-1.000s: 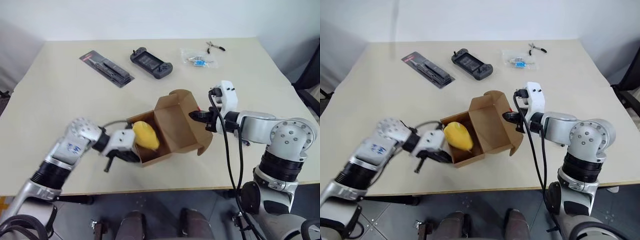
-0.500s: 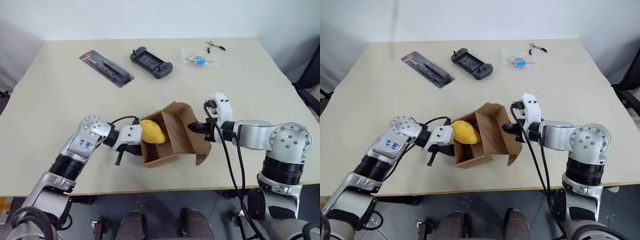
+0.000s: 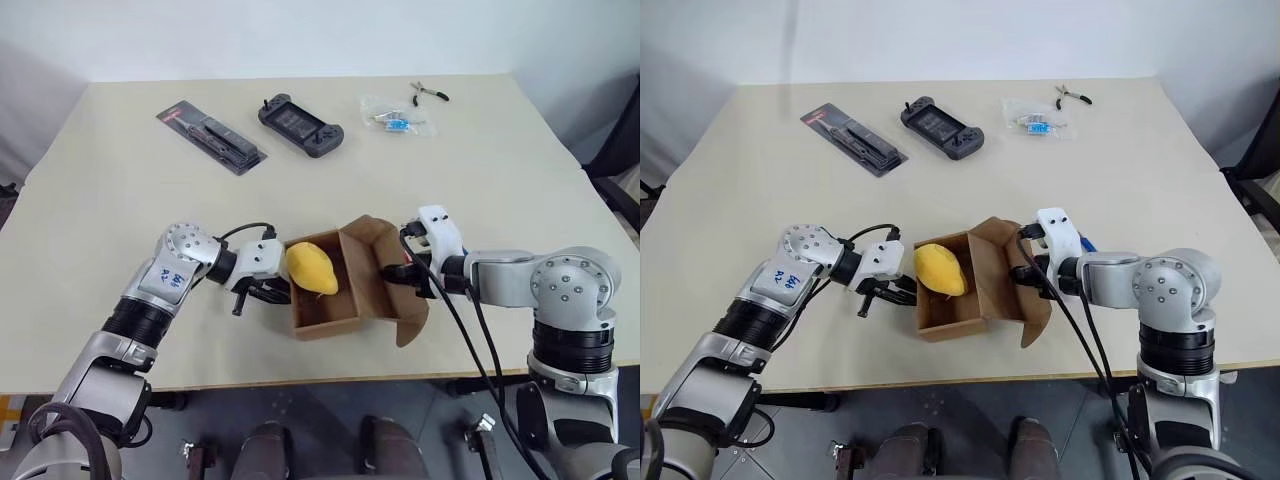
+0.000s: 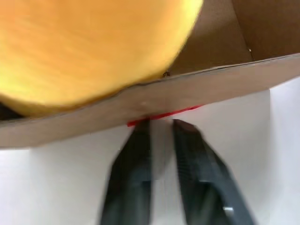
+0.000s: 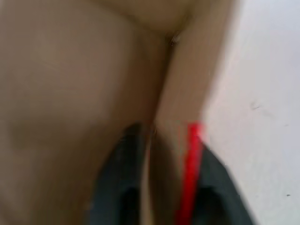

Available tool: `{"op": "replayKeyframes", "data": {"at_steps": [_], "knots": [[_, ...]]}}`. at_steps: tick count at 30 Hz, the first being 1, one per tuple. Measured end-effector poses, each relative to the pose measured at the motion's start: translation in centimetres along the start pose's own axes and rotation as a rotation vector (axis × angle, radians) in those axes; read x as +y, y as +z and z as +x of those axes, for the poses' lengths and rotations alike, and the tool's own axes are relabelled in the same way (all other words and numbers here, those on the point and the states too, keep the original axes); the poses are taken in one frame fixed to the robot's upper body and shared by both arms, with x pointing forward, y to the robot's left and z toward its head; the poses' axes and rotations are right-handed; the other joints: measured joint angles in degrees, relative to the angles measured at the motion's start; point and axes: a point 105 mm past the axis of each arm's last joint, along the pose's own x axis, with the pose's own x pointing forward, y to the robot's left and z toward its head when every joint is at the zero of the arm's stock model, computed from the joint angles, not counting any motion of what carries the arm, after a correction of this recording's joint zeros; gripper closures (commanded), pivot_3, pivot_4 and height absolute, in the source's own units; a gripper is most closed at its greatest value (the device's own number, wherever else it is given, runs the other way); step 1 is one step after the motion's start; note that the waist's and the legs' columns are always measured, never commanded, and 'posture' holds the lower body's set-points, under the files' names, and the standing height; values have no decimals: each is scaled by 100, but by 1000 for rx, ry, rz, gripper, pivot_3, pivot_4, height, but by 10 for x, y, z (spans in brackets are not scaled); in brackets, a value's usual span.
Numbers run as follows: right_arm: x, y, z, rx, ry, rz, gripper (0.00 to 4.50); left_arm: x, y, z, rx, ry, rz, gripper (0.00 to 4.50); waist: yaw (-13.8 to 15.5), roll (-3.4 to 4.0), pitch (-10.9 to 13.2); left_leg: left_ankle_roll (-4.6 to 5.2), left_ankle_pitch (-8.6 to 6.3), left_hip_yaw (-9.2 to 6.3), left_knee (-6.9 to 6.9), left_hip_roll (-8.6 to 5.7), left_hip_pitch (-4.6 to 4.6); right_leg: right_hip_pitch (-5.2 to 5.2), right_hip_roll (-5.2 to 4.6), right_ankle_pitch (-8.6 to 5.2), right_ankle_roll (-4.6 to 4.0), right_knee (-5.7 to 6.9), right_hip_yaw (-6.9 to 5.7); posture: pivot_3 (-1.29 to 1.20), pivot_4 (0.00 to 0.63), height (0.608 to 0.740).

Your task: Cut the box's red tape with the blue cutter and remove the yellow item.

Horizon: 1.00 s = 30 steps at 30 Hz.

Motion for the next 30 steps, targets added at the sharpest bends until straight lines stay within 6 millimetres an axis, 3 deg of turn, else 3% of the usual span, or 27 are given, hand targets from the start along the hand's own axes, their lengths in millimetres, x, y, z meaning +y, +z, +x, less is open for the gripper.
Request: {"op": "replayKeyframes", "data": {"at_steps": [7,9,22,24,27,30], "knots": [[-11,4,-7,-25,-45,-39,138,4,-3,-4,-6,22,-16,700,3,0,0,0,0,0,0,0,-1,0,0,0,0,-1,0,0,150,740],[-12,8,-13,-53,-52,-66,0,6,-4,-6,-12,45,-28,72,0,0,0,0,0,0,0,0,-2,-2,0,0,0,-2,0,0,150,740],[-29,25,-43,-162,-97,-201,0,24,-19,-55,11,213,-115,32,-29,-3,2,1,-1,0,-4,0,-8,-5,0,0,0,-12,-4,0,150,740],[-32,29,-53,-193,-102,-256,0,34,-8,-62,-26,253,-104,32,19,-11,8,1,-1,0,-3,0,-13,-6,0,0,0,-16,-6,0,150,740],[-31,35,-70,-254,-80,-373,0,49,27,-72,-107,296,-36,32,52,-20,12,5,-4,0,0,-2,-17,-1,0,2,5,-30,-8,0,150,740],[-27,32,-79,-279,-25,-465,0,50,61,-62,-190,238,41,32,50,-21,12,7,-7,2,0,-3,-12,4,0,6,12,-32,-9,0,150,740]]}}
